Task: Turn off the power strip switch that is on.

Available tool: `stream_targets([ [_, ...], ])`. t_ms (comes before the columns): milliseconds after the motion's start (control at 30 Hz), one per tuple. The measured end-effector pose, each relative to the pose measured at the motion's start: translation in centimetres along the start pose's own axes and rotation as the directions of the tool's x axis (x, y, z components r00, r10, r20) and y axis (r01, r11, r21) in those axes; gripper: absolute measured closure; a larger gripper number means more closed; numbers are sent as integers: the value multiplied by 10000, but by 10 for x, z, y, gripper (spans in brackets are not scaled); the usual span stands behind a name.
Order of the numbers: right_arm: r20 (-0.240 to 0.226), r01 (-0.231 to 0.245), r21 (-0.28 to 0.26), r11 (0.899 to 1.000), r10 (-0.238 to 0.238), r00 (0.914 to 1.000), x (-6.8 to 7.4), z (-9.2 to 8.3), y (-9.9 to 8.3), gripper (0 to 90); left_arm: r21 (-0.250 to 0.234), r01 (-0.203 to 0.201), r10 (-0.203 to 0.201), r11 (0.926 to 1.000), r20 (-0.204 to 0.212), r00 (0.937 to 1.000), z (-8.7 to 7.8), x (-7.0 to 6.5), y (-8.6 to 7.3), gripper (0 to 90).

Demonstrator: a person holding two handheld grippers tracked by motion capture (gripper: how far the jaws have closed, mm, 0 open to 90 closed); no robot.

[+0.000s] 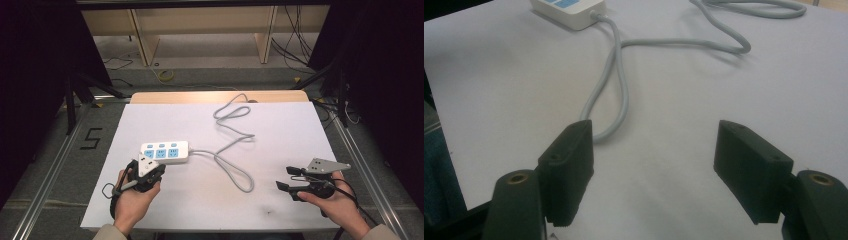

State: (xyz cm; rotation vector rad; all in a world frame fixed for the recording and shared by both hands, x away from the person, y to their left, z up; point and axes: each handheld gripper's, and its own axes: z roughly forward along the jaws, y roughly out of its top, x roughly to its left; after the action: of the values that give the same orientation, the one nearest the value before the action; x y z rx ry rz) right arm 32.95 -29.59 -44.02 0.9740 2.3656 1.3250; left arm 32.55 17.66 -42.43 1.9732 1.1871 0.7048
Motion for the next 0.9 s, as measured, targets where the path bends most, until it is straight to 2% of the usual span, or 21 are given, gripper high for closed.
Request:
stream_targets([
  [233, 15, 29, 52, 10000, -29, 10000, 0, 1, 0, 325, 154, 308, -304, 9994, -279, 9991, 5, 12, 3, 898],
  [900, 15, 38, 173, 9998, -39, 10000, 1, 2, 0, 326, 506, 579, -544, 9970, -695, 9961, 17, 29, 9, 899],
])
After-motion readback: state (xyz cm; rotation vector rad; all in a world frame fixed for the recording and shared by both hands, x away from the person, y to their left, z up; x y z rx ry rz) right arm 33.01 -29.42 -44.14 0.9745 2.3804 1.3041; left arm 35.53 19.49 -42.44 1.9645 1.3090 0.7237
